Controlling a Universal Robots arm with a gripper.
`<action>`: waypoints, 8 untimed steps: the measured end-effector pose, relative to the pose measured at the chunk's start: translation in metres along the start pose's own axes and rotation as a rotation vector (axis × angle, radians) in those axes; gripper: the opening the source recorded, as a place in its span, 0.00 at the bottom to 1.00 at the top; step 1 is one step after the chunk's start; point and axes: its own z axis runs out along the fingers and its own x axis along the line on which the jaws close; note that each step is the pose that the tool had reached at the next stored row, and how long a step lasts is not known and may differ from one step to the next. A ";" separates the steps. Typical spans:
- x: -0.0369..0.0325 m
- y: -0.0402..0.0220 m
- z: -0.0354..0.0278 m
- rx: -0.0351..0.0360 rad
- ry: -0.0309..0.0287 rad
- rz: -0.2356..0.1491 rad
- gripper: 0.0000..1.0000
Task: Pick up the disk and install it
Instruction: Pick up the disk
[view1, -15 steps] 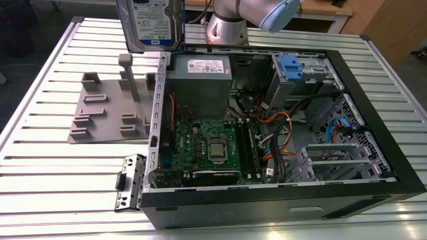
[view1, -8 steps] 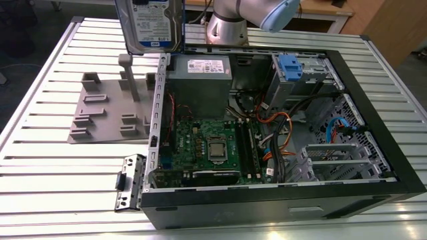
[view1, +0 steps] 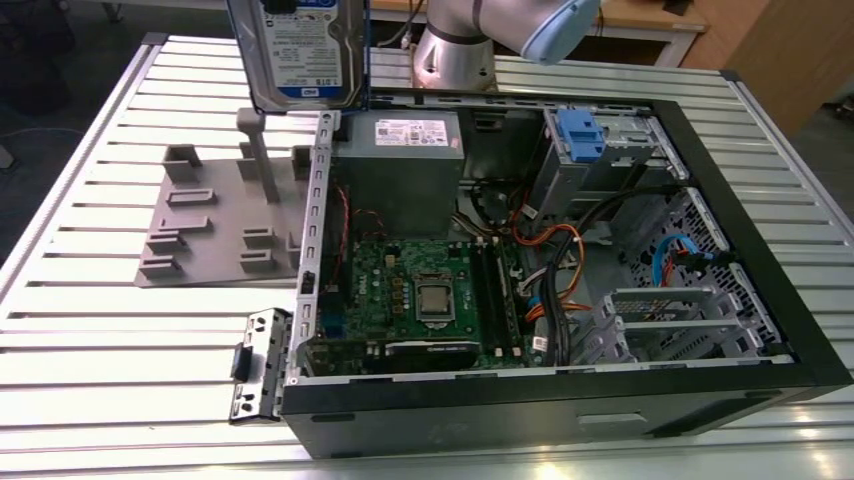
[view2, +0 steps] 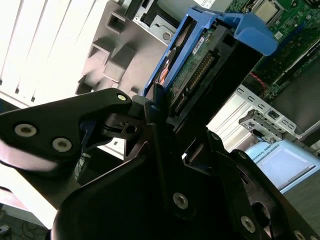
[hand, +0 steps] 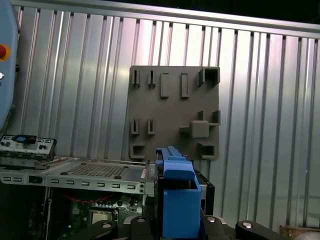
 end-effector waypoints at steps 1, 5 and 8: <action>0.0008 0.0000 0.0000 0.0000 0.0000 0.000 0.36; 0.0050 0.0002 0.0000 0.0000 0.0000 0.000 0.36; 0.0082 0.0004 -0.0001 0.0000 0.0000 0.000 0.36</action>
